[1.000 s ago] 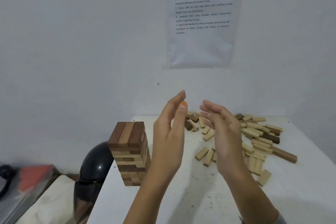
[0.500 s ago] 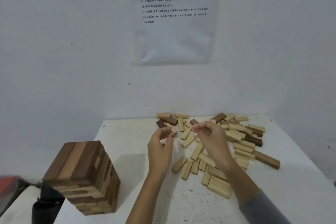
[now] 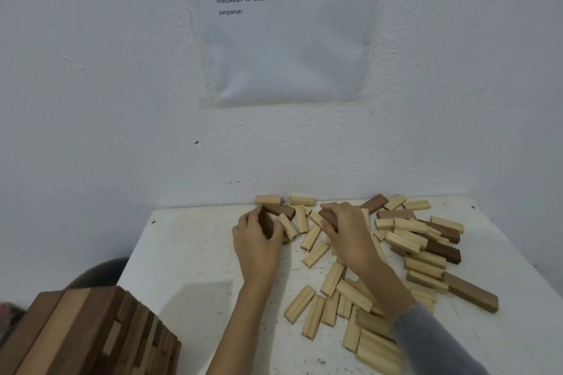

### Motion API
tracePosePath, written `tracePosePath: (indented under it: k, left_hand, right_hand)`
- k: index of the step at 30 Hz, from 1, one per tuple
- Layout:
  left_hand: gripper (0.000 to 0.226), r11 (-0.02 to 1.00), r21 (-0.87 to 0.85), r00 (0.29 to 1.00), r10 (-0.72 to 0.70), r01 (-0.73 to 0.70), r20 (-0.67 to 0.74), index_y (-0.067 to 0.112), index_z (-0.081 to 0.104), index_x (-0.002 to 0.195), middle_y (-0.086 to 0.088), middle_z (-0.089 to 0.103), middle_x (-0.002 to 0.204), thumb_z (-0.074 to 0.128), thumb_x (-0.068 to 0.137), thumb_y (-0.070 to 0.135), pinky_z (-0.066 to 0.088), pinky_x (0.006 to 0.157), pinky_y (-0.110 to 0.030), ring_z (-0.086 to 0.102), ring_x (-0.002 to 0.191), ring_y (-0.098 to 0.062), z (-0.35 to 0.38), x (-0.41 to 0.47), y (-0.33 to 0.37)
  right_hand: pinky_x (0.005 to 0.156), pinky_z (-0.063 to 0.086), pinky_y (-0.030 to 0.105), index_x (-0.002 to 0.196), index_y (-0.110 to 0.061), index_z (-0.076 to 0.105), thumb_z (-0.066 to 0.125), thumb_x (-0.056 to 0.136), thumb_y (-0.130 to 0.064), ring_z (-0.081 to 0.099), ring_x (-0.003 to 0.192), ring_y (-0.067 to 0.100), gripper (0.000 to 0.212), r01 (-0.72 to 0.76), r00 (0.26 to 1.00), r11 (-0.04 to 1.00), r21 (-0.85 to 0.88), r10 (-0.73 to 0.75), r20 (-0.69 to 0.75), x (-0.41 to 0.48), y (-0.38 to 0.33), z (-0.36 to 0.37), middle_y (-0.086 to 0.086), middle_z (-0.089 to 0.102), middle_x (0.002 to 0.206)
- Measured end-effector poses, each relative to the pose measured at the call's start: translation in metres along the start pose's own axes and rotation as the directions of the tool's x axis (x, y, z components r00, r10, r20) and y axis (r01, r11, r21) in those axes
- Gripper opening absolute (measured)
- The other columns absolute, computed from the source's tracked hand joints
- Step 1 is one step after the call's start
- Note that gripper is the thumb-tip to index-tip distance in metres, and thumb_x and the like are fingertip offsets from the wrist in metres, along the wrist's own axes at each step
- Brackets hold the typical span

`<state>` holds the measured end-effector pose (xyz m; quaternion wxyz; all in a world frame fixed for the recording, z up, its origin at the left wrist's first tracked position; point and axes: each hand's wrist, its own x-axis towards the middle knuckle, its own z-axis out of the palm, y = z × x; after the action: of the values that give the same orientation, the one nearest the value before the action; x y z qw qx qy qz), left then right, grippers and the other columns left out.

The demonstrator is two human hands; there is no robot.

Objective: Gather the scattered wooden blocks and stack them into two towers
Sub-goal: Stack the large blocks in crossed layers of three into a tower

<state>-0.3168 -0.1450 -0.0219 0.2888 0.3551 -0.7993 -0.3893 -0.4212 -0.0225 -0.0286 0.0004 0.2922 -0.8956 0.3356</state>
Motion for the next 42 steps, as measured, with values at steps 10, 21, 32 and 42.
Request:
tracePosePath:
  k: [10,21,32,42]
  left_hand:
    - [0.045,0.972,-0.228,0.997,0.046,-0.059,-0.063,0.032,0.054,0.119,0.009,0.060,0.116,0.062,0.087,0.001,0.050,0.094,-0.034,0.057,0.110,-0.017,0.001,-0.012,-0.007]
    - [0.031,0.772,-0.618,0.987,-0.074,0.149,0.145,0.021,0.058,0.118,-0.006,0.066,0.100,0.039,0.099,0.005,0.050,0.070,-0.020,0.059,0.079,-0.011,-0.004,-0.027,0.046]
    - [0.023,0.778,-0.581,0.879,0.082,0.238,0.470,0.023,0.064,0.110,-0.010,0.063,0.107,0.058,0.095,0.007,0.059,0.070,-0.029,0.071,0.086,-0.021,0.038,-0.069,0.087]
    - [0.023,0.768,-0.592,0.855,0.118,0.244,0.506,0.020,0.069,0.104,0.008,0.063,0.087,0.062,0.091,0.002,0.052,0.068,-0.017,0.067,0.080,-0.007,0.064,-0.084,0.101]
  right_hand:
    - [0.080,0.045,0.016,0.126,-0.008,0.055,0.056,0.092,-0.004,0.051,0.088,0.008,0.034,0.065,0.995,0.987,0.147,-0.053,-0.082,-0.004,-0.001,-0.006,-0.007,0.049,0.085]
    - [0.066,0.038,0.011,0.106,-0.022,0.064,0.058,0.094,-0.011,0.043,0.064,0.003,0.017,0.118,0.981,0.933,0.340,-0.058,-0.184,-0.020,-0.011,-0.056,0.002,0.047,0.075]
    - [0.065,0.047,0.029,0.079,-0.028,0.074,0.074,0.083,-0.027,0.059,0.066,0.013,0.004,-0.126,0.951,0.928,0.350,0.214,-0.224,-0.048,0.078,-0.116,0.000,0.070,0.073]
    - [0.079,0.044,0.028,0.109,-0.026,0.072,0.070,0.087,-0.025,0.058,0.095,0.014,0.023,-0.301,0.940,0.947,0.113,0.314,-0.132,-0.056,0.148,-0.137,-0.004,0.059,0.095]
